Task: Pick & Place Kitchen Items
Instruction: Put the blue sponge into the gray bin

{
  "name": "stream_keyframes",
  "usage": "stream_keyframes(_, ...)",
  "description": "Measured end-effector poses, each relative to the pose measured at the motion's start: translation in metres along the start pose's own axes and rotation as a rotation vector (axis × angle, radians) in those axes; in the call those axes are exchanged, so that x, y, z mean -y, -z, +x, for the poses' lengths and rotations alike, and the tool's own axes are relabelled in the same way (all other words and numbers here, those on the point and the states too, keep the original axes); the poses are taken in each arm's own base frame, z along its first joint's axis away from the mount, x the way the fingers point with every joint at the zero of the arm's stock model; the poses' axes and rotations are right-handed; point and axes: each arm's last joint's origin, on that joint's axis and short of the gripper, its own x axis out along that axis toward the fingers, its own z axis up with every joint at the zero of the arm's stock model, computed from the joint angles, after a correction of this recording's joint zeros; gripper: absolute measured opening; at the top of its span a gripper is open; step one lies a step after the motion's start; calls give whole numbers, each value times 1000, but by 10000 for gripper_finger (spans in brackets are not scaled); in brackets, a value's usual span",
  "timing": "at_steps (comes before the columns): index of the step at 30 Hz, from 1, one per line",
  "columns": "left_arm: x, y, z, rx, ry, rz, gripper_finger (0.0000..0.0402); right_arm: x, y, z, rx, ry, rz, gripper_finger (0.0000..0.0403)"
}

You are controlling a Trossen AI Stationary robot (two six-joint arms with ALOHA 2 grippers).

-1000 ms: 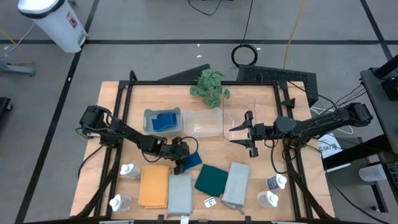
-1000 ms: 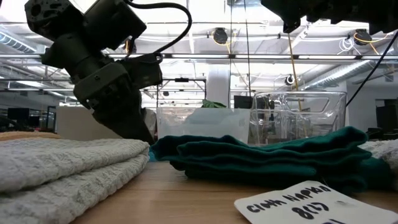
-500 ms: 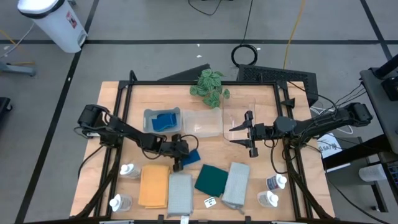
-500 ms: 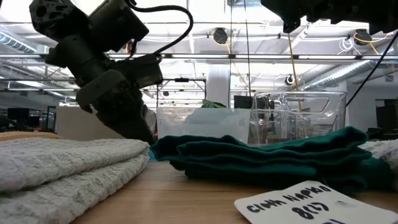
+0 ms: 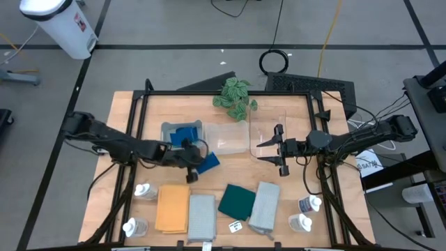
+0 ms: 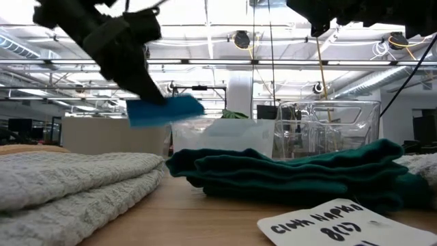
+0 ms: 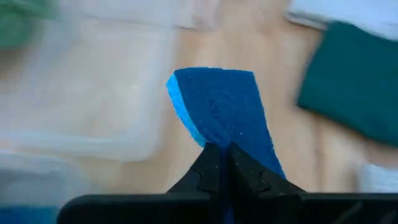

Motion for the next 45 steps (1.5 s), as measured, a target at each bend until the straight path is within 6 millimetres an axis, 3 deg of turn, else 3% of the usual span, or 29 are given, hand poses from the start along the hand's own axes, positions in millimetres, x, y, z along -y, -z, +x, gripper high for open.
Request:
stream_keyframes(8,-26,-12,-57,107,-179,13,7,0,-1,0,6,1,1,171)
stream_keyframes(13,-47,-7,-74,74,-361,-2,11,0,-1,0,6,1,1,171)
stream_keyframes(19,-71,6,-73,-78,-481,-2,8,0,0,0,5,1,1,171)
stream_keyframes(25,-82,26,-62,-183,-508,43,7,0,-1,0,6,1,1,171)
stream_keyframes(35,-80,32,-58,-231,-371,77,29,0,-1,0,6,1,1,171)
stream_keyframes(45,-80,32,-58,-234,-361,78,34,0,-1,0,6,1,1,171)
